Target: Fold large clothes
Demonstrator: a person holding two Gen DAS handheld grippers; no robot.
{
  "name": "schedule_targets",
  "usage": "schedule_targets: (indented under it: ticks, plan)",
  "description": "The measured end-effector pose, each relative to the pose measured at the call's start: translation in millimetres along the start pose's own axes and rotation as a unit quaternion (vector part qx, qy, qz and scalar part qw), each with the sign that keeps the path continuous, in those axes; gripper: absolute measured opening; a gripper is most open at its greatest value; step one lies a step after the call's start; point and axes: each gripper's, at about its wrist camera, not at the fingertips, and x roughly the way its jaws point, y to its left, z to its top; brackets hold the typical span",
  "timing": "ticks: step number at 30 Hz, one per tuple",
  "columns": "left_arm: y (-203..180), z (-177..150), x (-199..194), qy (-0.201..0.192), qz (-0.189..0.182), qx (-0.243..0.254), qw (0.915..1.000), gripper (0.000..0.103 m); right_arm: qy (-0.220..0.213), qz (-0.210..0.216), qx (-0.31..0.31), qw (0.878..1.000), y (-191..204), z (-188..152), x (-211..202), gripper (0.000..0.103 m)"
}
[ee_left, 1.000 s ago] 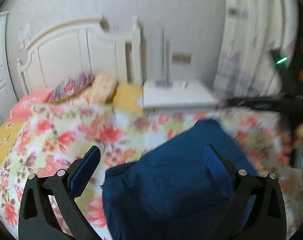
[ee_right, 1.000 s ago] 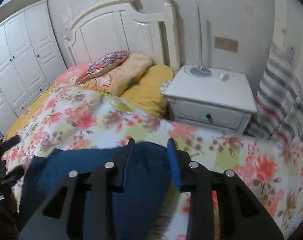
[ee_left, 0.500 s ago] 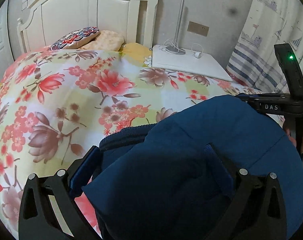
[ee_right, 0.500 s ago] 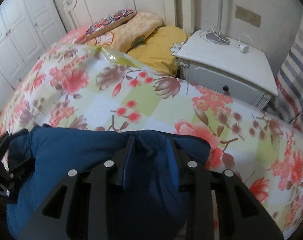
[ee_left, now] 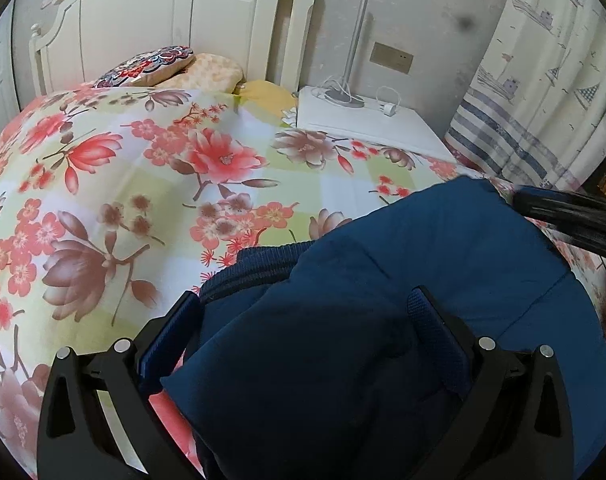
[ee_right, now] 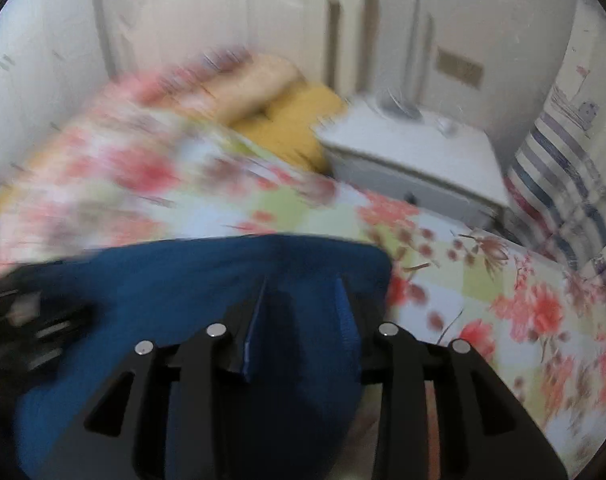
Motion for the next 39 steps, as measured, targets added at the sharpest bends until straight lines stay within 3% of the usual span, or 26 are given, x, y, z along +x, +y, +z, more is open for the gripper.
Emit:
schedule_targets:
  ticks: [2,6,8,11,15,17,20,24,27,30,32,34,36,39]
  plan:
    - [0,0,0,0.001,-0.001,0.002,1.0000,0.099,-0.042,0.027,-0.013,0.999,13,-37,-53,0.052]
    - [0,1,1,0.003,-0.001,0.006,1.0000,0.099,-0.069,0.019,-0.081,0.994,50,-125,-120,0.052]
    - [-2,2,0,0.005,-0.001,0.009,1.0000,0.099,-0.081,0.033,-0.101,0.991,68,-164,-137,0.050]
    - [-7,4,-4,0.011,0.004,0.024,0.9996,0.099,-0.091,-0.017,-0.085,0.992,84,-200,-134,0.047]
    - [-18,6,-26,0.015,0.055,0.053,0.9970,0.099,-0.097,-0.074,-0.128,0.984,103,-208,-130,0.044]
    - [-17,4,-47,-0.003,0.068,0.050,0.9964,0.099,-0.103,-0.066,-0.138,0.983,110,-207,-143,0.034]
    - [-21,-7,-91,-0.055,0.089,0.082,0.9911,0.099,-0.150,-0.049,-0.168,0.973,133,-210,-163,0.035]
    - [-24,-19,-127,-0.091,0.089,0.092,0.9875,0.099,-0.154,-0.022,-0.201,0.967,178,-203,-144,0.036]
    - [-25,-30,-152,-0.121,0.090,0.084,0.9850,0.099,-0.129,-0.041,-0.253,0.958,217,-209,-113,0.039]
    - [-29,-42,-165,-0.140,0.115,0.090,0.9793,0.099,-0.137,-0.068,-0.293,0.944,231,-220,-103,0.038]
    - [-31,-49,-172,-0.146,0.125,0.098,0.9764,0.099,-0.134,-0.031,-0.298,0.945,231,-223,-116,0.037]
    - [-36,-57,-182,-0.159,0.135,0.105,0.9724,0.099,-0.125,0.049,-0.309,0.942,231,-233,-138,0.042]
    - [-42,-64,-196,-0.174,0.138,0.111,0.9686,0.099,-0.133,0.057,-0.318,0.937,228,-244,-157,0.050]
    - [-50,-75,-220,-0.202,0.138,0.110,0.9634,0.099,-0.148,0.063,-0.290,0.944,210,-245,-189,0.051]
